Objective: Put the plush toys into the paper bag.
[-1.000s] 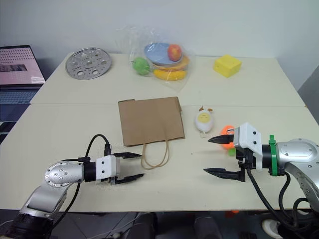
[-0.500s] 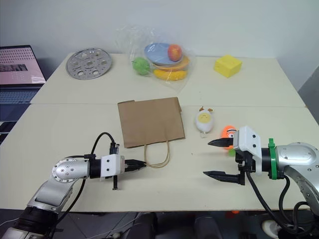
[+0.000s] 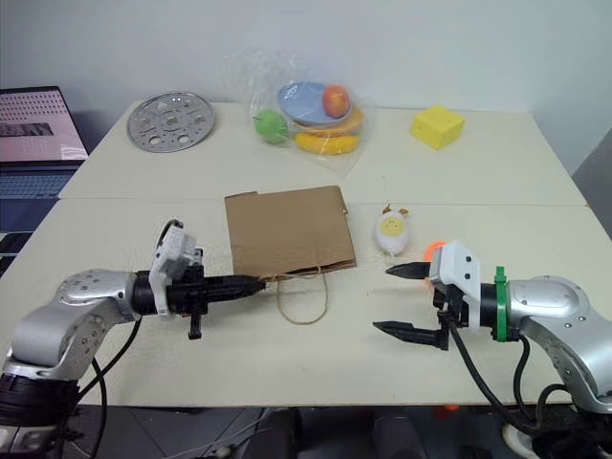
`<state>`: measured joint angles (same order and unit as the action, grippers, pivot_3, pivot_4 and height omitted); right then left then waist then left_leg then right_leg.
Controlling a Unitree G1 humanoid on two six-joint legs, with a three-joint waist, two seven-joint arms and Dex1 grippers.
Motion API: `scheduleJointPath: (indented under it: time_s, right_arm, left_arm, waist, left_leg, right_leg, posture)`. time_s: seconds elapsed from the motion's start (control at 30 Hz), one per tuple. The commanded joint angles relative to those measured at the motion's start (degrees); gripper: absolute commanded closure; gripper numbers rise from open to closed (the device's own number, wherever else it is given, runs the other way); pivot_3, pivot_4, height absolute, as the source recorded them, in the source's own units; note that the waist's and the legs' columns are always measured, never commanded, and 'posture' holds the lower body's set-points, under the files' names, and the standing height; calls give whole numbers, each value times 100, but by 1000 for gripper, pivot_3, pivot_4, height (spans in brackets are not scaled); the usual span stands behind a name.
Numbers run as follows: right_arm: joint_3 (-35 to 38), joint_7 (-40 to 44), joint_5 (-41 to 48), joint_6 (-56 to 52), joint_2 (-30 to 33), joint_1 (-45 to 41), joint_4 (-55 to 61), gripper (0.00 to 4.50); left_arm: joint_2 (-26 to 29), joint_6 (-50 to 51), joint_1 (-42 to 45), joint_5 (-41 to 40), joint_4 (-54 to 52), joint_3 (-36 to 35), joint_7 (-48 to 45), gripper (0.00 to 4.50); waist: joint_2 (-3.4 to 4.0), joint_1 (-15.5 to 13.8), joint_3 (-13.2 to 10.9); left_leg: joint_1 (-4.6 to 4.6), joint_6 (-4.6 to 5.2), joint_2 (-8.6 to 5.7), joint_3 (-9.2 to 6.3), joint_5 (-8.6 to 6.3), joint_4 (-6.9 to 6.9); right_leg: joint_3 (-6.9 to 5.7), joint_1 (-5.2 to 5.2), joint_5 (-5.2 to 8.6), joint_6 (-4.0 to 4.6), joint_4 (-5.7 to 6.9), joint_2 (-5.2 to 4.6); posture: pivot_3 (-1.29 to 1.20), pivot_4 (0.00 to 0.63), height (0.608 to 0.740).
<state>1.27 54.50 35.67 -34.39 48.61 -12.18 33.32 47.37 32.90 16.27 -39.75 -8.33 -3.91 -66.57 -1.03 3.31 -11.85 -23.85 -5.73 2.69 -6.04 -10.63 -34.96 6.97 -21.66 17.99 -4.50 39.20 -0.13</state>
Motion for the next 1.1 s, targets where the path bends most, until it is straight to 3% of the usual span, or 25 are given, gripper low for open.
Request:
scheduleJointPath:
  time_s: [0.03, 0.1, 0.2, 0.47, 0.6, 0.87, 1.1]
  right_arm:
    - [-144, -95, -73, 37, -131, -167, 17, 169]
    - [-281, -113, -135, 34, -234, -241, -23, 611]
    - [-734, -305, -365, 108, -662, -487, -253, 1691]
    - [-1824, -1063, -1556, 540, -2126, -1296, -1376, 4467]
    - [-1967, -1606, -1936, 617, -2934, -1612, -1856, 4467]
    - [-2217, -2458, -2866, 1021, -3804, -1787, -2886, 4467]
    - [-2166, -3599, -3627, 1630, -4620, -1905, -4272, 4467]
  left_arm:
    - [-29, 538, 206, -518, -290, -300, 146, 4498]
    - [-145, 913, 372, -878, -428, -421, 404, 4500]
    - [-320, 1541, 673, -1495, -611, -600, 813, 4500]
    - [-414, 2065, 934, -1929, -768, -701, 1298, 4500]
    - [-426, 2113, 861, -1952, -895, -675, 1418, 4500]
    - [-500, 2212, 853, -2178, -904, -845, 1707, 4500]
    - [-658, 2306, 1008, -2799, -637, -1648, 2596, 4500]
  waist:
    - [0, -1, 0]
    - [0, -4, 0]
    - [-5, -3, 2]
    - [-5, 34, 2]
    - [-5, 30, 2]
    - [-6, -1, 2]
    - [-6, 15, 2]
  left_leg:
    - [0, 0, 0, -2, 0, 0]
    - [-2, 0, 0, -5, 0, 1]
    - [-4, 0, 0, -9, 0, 0]
    - [1, -1, 0, -14, 0, 0]
    - [0, -2, 0, -20, 1, -1]
    - [0, -3, -1, -22, 1, 0]
    - [-1, -3, 0, -21, 1, 2]
  right_leg:
    - [-1, 0, 0, 0, 0, 0]
    - [-4, 0, -2, 3, 0, 0]
    - [-7, 1, -2, 4, 0, 0]
    - [-10, -15, -3, 3, 42, 4]
    - [-14, -23, -3, 4, 64, 5]
    - [-16, -27, -3, 5, 69, 5]
    - [-16, -35, -2, 7, 76, 5]
  posture:
    - [0, 150, 740]
    - [0, 150, 740]
    - [0, 150, 740]
    - [0, 150, 740]
    - [0, 150, 740]
    - [0, 150, 740]
    - [0, 150, 740]
